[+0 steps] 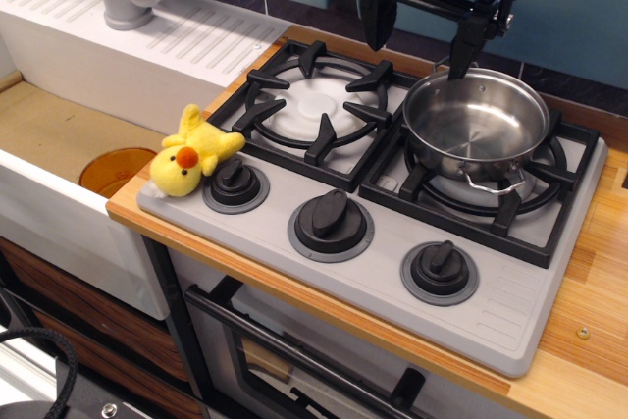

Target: Put pan on stove and put stuffedduck in pan

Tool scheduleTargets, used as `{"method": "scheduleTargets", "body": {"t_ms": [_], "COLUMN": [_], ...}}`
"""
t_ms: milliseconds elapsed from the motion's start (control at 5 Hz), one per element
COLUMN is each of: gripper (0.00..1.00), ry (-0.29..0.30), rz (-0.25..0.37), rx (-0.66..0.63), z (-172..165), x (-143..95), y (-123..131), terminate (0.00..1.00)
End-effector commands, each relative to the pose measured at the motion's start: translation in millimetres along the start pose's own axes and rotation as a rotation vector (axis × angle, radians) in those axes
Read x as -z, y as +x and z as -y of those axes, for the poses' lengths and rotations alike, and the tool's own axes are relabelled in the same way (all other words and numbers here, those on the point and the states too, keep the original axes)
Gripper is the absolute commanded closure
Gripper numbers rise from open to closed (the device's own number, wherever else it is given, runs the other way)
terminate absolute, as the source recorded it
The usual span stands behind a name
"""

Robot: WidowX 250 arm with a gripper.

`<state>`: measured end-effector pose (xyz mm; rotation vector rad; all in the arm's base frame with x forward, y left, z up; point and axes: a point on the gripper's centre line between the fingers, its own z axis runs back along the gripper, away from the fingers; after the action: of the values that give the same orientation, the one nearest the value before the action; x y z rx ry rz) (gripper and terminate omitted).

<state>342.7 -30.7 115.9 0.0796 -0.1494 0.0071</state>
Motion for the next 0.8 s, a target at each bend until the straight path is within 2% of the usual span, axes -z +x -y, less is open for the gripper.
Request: {"method": "scheduleTargets", "body": {"t_ms": [0,200,400,600], "gripper": [0.0,0.0,0.0,0.0], "ry": [0.0,-0.014,-0.061,-0.064], "rz": [0.0,0.017,-0.019,-0.003], "rx": [0.0,0.004,0.057,0.052], "z": [0,-2,-10,-11], "x": [0,11,14,21], "y": [0,2,1,2], "terminate": [0.0,0.0,0.0,0.0]}}
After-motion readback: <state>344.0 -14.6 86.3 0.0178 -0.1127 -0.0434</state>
